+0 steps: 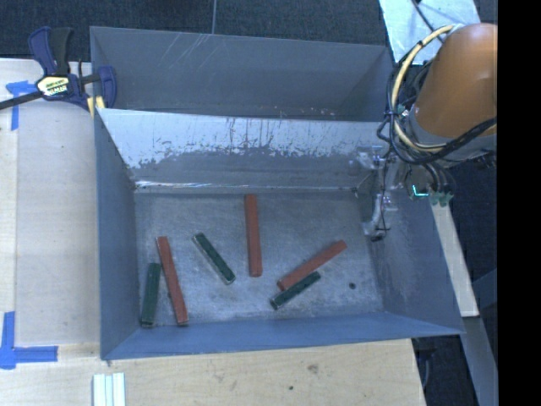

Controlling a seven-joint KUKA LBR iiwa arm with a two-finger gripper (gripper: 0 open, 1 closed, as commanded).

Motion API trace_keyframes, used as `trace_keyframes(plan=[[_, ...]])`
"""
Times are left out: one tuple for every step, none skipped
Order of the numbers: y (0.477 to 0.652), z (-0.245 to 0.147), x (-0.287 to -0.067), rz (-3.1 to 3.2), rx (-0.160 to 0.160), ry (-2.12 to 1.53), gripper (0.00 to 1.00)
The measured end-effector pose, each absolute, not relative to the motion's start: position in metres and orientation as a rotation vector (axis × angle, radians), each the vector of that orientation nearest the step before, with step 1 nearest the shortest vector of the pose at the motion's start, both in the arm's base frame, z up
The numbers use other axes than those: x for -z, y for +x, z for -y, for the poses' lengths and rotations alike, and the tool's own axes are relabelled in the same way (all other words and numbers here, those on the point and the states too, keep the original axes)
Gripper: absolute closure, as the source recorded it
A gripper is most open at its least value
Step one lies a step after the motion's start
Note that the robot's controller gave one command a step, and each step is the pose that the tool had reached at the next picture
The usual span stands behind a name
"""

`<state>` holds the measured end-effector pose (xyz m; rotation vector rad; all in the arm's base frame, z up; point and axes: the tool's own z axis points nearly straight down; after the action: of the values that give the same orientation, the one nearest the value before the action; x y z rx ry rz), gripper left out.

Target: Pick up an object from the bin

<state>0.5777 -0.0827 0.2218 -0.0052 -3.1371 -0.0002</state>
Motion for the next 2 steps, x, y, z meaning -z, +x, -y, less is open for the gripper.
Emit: trace_keyframes(plan=[[0.556,0.035,-0.099,3.113,0.003,0.396,0.0],[0.549,0.04,-0.07,2.853,0.002,1.311,0.0]])
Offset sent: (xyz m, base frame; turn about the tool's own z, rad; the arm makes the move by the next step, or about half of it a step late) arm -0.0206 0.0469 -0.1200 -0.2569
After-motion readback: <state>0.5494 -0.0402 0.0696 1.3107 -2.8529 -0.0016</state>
